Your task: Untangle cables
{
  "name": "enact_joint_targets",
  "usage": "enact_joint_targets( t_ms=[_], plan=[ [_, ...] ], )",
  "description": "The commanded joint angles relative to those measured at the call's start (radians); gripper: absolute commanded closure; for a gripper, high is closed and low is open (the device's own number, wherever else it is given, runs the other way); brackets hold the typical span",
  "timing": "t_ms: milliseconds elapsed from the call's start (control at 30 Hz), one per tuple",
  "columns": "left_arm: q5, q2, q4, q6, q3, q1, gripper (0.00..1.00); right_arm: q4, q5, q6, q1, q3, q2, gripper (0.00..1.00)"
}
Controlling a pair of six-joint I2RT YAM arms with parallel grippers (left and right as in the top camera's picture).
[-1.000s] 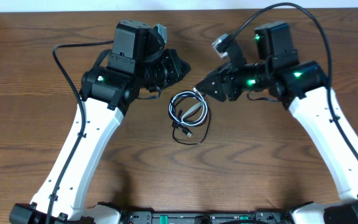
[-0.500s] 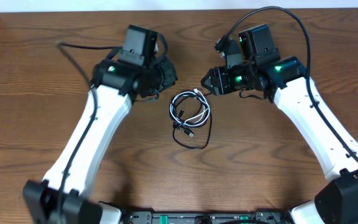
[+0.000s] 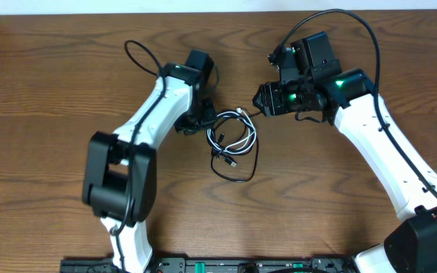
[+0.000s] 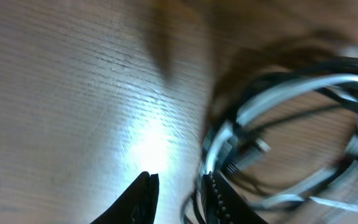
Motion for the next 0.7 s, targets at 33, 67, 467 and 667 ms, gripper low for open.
enact_joint_targets(
  t_ms=[33, 67, 467, 667],
  plan=[
    [-0.037, 0.084, -0.002, 0.013, 0.000, 0.000, 0.75, 0.000, 0.016, 0.010, -0.002, 0.002, 0.003, 0.43],
    [-0.037, 0.093, 0.002, 0.013, 0.000, 0.000, 0.78, 0.000, 0.016, 0.010, -0.002, 0.002, 0.003, 0.43],
    [-0.024, 0.038, 0.024, 0.158, 0.040, 0.003, 0.77, 0.010, 0.034, 0.003, -0.002, 0.002, 0.008, 0.41],
    [0.069, 0.012, 0.057, 0.258, 0.038, -0.004, 0.66, 0.021, 0.034, 0.003, -0.002, 0.002, 0.016, 0.41]
  ],
)
